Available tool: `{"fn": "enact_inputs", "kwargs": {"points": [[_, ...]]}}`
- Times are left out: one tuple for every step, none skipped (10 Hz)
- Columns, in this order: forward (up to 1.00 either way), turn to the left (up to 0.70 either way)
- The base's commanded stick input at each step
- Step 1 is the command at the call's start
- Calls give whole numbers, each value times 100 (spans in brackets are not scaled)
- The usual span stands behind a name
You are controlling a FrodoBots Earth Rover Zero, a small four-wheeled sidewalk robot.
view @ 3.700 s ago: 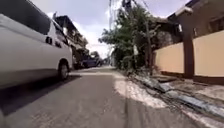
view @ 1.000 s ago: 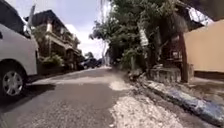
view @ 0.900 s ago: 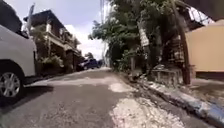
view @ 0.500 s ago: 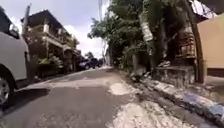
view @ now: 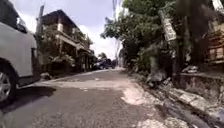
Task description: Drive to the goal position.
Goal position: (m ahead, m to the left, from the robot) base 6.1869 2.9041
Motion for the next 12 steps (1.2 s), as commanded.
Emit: {"fn": "enact_inputs", "kwargs": {"points": [[70,1],[70,1],[70,1],[70,1],[70,2],[70,1],[70,1],[70,1],[70,1],[70,1],[70,1],[70,1]]}}
